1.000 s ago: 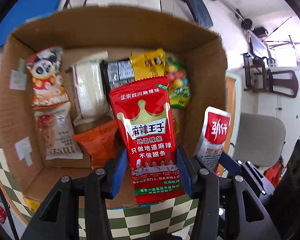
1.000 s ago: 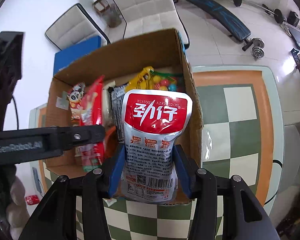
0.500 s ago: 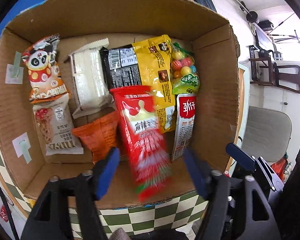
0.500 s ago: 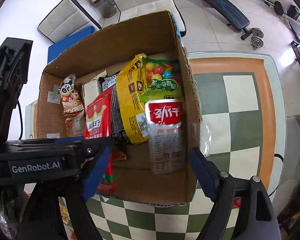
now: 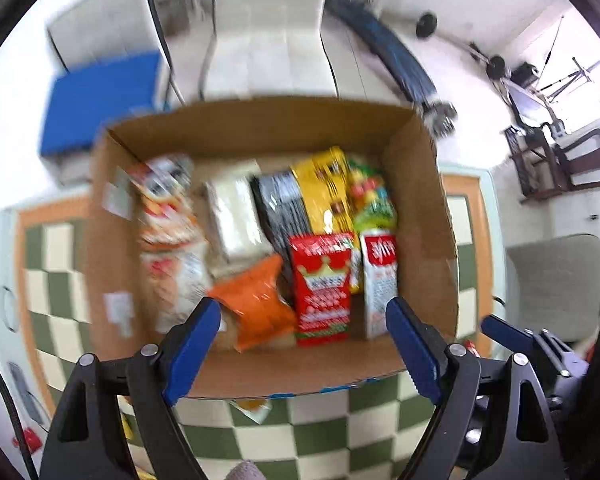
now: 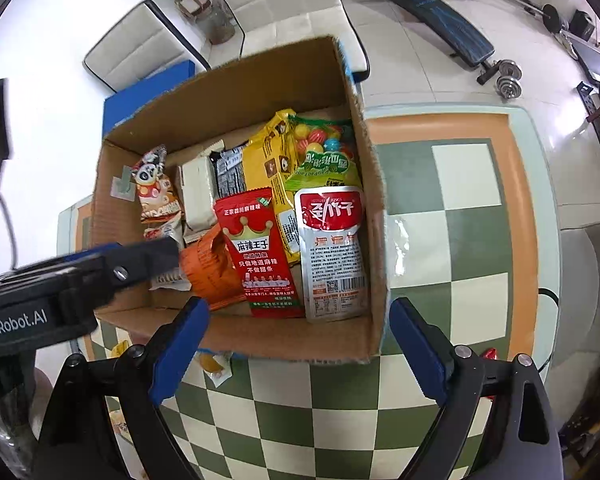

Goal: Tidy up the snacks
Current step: 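Carry both packets into the box and open both tools, then grasp the orange jelly cup with left tool while right tool grasps red triangle packet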

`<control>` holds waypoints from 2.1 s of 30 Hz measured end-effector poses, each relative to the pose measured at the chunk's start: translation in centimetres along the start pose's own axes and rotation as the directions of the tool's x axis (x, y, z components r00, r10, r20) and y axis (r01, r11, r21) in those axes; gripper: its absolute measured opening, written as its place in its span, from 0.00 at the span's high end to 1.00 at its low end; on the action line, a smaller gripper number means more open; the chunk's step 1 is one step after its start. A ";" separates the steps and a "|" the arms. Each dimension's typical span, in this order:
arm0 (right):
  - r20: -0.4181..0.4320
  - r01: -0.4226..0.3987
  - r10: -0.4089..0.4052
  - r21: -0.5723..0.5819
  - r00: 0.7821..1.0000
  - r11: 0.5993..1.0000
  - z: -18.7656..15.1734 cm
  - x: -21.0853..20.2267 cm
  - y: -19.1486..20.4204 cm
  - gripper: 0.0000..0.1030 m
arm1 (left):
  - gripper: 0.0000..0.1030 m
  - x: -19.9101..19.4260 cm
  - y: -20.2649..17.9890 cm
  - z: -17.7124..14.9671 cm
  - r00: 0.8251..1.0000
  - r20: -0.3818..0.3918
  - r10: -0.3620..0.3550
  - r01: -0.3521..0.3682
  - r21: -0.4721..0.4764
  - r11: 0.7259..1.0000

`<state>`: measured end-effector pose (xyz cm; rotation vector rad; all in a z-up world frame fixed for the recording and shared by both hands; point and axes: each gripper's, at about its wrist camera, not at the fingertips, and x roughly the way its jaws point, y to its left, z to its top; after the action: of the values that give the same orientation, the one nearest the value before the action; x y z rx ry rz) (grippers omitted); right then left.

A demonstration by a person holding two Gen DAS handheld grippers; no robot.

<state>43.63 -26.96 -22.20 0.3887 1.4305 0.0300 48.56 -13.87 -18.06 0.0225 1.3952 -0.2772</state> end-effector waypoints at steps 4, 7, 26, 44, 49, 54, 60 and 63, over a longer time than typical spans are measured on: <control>0.033 -0.018 0.018 0.004 0.999 1.000 -1.4 -1.9 -0.8 0.09 | 0.18 -2.0 -0.4 -2.0 0.996 0.086 0.016 -0.017 0.003 1.000; 0.063 -0.026 0.024 0.032 0.998 0.999 -2.7 -3.2 -1.9 0.09 | 0.18 -2.3 -1.2 -3.2 0.991 0.125 0.049 -0.050 0.004 0.999; -0.141 0.116 -0.058 0.447 0.988 0.887 -9.5 3.7 -20.8 0.09 | 0.18 5.1 -5.7 -10.3 0.994 0.018 0.105 -0.105 -0.044 0.994; -0.135 0.131 -0.086 0.376 0.987 0.917 -12.5 5.9 -18.4 0.49 | 0.18 6.4 -1.2 -15.8 0.981 -0.042 0.188 -0.191 -0.112 0.975; -0.114 0.041 -0.005 0.317 0.993 0.948 -13.0 6.0 -13.5 0.49 | 0.18 8.6 4.3 -16.0 0.985 -0.116 0.128 -0.153 -0.235 0.960; -0.120 0.012 0.019 0.254 0.993 0.967 -12.5 7.1 -9.3 0.49 | 0.18 11.1 7.2 -15.4 0.986 -0.137 0.097 -0.126 -0.218 0.968; -0.145 -0.005 0.042 0.243 0.989 0.970 -12.4 8.6 -6.5 0.49 | 0.18 14.3 7.1 -14.3 0.976 -0.201 0.081 -0.106 -0.115 0.988; -0.154 0.000 0.035 0.226 0.987 0.974 -12.3 9.5 -6.4 0.49 | 0.18 15.6 6.5 -14.0 0.970 -0.226 0.092 -0.107 -0.058 0.993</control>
<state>31.79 -27.60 -34.20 0.5969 1.5921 -0.0906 38.66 -7.92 -36.75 0.0680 1.6212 -0.1452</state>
